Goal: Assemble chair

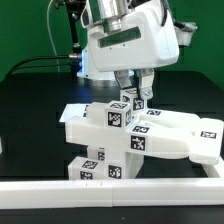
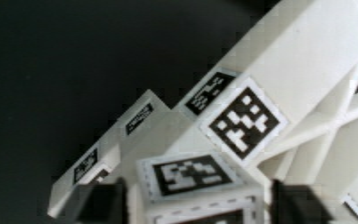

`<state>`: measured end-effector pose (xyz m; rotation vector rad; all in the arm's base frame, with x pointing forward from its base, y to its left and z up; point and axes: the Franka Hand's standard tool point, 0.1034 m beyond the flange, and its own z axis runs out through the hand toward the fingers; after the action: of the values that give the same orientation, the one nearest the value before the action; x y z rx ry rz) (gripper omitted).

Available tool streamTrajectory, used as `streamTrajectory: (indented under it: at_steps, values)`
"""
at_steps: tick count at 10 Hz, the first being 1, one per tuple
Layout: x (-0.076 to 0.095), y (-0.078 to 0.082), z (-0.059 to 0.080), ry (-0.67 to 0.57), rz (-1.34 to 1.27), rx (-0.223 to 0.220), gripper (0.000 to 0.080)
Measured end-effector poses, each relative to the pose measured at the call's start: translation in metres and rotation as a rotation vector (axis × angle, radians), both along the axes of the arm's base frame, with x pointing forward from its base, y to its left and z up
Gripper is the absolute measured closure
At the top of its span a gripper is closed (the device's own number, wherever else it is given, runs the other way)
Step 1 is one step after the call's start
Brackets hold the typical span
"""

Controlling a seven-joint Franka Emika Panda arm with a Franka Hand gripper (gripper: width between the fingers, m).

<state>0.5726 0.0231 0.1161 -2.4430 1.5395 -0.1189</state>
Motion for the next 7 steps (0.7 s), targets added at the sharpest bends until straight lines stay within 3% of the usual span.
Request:
streamTrajectory:
  at_steps: [1, 2, 3, 5, 7]
  values:
    - [0.0000, 0.0000, 0.0000, -0.004, 0.026, -0.005, 0.0286]
    - [-0.0006, 0.0001, -0.0002, -0.007, 0.093, -0.022, 0.0179]
    - [0.0000, -0.0013, 0.0016, -0.013, 0.329, -0.081, 0.0159]
    - [0.0026, -0.0028, 0.0060, -0.024, 0.556, -0.136, 0.0151]
    - [0.0023, -0.0037, 0.0044, -0.045, 0.696, -0.159, 0.0151]
